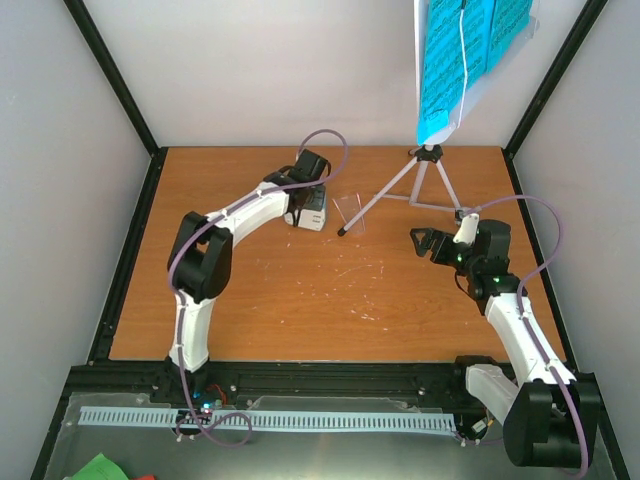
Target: Pack up the instrument practice props
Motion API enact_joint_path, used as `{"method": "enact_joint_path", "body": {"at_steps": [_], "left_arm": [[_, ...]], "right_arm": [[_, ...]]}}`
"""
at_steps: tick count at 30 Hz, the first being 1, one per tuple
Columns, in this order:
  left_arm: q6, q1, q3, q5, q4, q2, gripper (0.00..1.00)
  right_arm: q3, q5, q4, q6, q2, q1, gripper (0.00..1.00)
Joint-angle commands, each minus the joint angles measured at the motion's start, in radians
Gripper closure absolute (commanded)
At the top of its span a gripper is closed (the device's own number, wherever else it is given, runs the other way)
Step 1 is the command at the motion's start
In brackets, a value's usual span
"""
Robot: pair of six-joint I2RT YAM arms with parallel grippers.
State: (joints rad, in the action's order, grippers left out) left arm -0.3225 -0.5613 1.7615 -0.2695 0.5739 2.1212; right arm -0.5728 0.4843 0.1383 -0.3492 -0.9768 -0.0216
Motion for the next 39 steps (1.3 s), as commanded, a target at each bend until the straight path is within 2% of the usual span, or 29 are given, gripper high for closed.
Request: {"method": "enact_joint_path", "body": {"at_steps": [1, 6, 14, 16, 18, 20, 22, 23, 25, 28, 35, 39], "left_arm": [[0.043, 0.001, -0.128, 0.038, -0.008, -0.123, 1.00], [0.065, 0.001, -0.320, 0.103, -0.039, -0.278, 1.00], [0.060, 0.001, -0.605, 0.237, 0.001, -0.552, 1.00], [0.050, 0.001, -0.655, 0.274, 0.025, -0.602, 0.96], [0.035, 0.001, -0.683, 0.293, 0.047, -0.642, 0.87], [0.010, 0.001, -0.687, 0.286, 0.073, -0.675, 0.57], [-0.012, 0.001, -0.665, 0.268, 0.106, -0.704, 0.32], [-0.019, 0.001, -0.651, 0.255, 0.118, -0.718, 0.21], [-0.027, 0.001, -0.606, 0.239, 0.138, -0.744, 0.10], [-0.028, 0.001, -0.522, 0.218, 0.153, -0.761, 0.01], [-0.002, 0.031, -0.253, 0.078, 0.254, -0.575, 0.01], [0.008, 0.146, -0.218, 0.264, 0.200, -0.460, 0.00]], "right_arm": [[-0.008, 0.003, 0.001, -0.014, 0.023, 0.006, 0.00], [-0.005, 0.002, 0.025, -0.014, 0.046, 0.006, 0.00], [0.004, 0.004, 0.038, -0.007, 0.033, 0.006, 0.00], [0.012, 0.003, 0.032, -0.013, 0.027, 0.006, 0.00], [0.012, 0.008, 0.025, -0.011, 0.019, 0.006, 0.00], [-0.002, 0.000, 0.041, 0.007, 0.004, 0.008, 0.00], [-0.020, -0.026, 0.066, 0.027, -0.010, 0.007, 0.00], [-0.031, -0.036, 0.076, 0.035, -0.015, 0.007, 0.00], [-0.052, -0.052, 0.095, 0.043, -0.024, 0.007, 0.00], [-0.074, -0.072, 0.111, 0.026, -0.031, 0.007, 0.00], [-0.072, -0.011, 0.105, -0.035, -0.034, 0.007, 0.00], [-0.076, 0.083, 0.095, -0.067, -0.039, 0.007, 0.00]]}}
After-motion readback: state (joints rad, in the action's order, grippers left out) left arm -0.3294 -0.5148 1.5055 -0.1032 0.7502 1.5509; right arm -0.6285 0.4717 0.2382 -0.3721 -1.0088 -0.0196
